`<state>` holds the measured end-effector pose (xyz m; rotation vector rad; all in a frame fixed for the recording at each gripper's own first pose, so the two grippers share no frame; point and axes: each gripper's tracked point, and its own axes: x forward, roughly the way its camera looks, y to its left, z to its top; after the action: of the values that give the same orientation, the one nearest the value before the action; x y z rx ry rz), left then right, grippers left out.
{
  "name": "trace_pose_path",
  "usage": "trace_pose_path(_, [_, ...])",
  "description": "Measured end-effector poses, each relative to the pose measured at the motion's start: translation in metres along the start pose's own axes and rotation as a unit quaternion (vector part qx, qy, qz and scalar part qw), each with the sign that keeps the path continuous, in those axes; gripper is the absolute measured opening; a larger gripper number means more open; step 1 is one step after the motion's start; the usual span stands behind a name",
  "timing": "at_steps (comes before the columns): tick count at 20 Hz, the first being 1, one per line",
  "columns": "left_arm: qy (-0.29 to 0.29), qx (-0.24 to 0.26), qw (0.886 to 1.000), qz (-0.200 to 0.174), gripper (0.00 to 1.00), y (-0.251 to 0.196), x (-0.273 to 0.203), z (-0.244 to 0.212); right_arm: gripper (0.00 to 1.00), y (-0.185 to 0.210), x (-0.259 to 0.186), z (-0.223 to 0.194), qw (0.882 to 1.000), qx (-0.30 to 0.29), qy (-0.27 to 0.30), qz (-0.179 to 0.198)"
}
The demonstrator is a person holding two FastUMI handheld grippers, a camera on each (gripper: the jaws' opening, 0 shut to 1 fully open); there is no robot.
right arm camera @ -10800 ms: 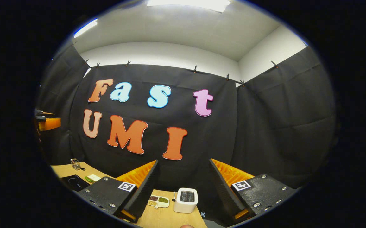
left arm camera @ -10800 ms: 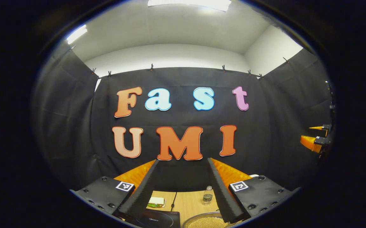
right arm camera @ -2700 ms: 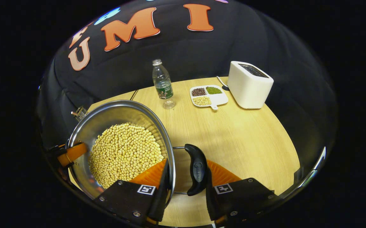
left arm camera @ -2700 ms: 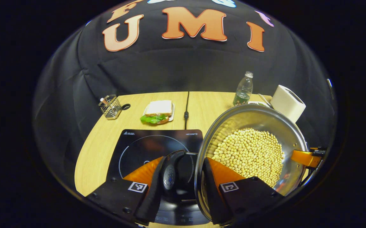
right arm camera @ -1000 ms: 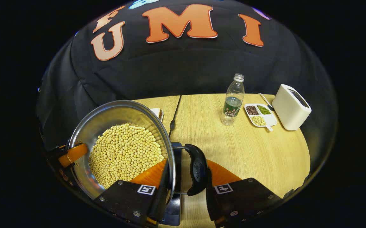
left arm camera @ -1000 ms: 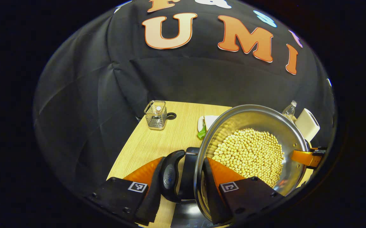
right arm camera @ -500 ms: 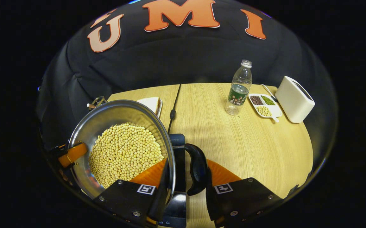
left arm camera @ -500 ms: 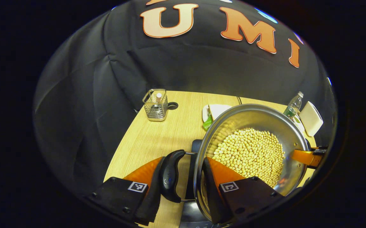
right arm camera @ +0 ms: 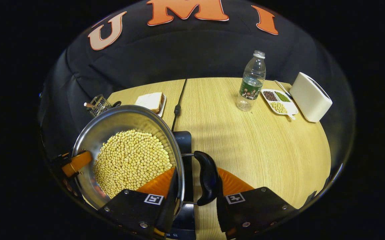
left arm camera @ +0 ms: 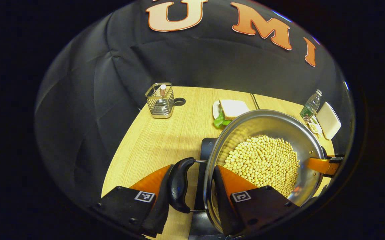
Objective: First push the handle of the pot to place it horizontally, then grasp the pot with both hands and set it on the induction cooktop.
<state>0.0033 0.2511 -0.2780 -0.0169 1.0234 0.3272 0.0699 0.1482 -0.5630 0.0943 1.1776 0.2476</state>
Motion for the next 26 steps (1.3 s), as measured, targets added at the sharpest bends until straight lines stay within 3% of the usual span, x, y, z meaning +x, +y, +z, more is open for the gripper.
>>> trace_pose_path(5, [-0.003, -0.002, 1.0, -0.001, 0.69, 0.003, 0.003, -0.003, 0.53, -0.004, -0.004, 0.005, 1.0, -0.001, 0.005, 0.0])
trace_pose_path(6, [-0.008, -0.002, 1.0, -0.001, 0.69, 0.002, 0.002, -0.001, 0.49, -0.005, -0.003, 0.007, 1.0, -0.001, -0.001, 0.0])
trace_pose_path(10, [-0.011, -0.002, 1.0, 0.002, 0.72, 0.002, 0.004, -0.008, 0.57, -0.004, 0.0, 0.005, 1.0, -0.004, -0.005, 0.004])
trace_pose_path(16, [-0.035, -0.002, 0.999, 0.025, 0.87, 0.0, -0.019, 0.006, 0.7, -0.012, -0.01, 0.006, 1.0, 0.013, -0.019, 0.016])
trace_pose_path(21, [-0.083, 0.024, 0.995, 0.044, 0.9, -0.009, -0.074, 0.04, 0.87, -0.024, -0.041, 0.026, 0.995, -0.012, -0.09, 0.031])
trace_pose_path(26, [-0.146, 0.055, 0.986, 0.048, 0.91, -0.066, -0.131, 0.077, 0.89, -0.073, -0.09, 0.055, 0.984, -0.024, -0.173, 0.028])
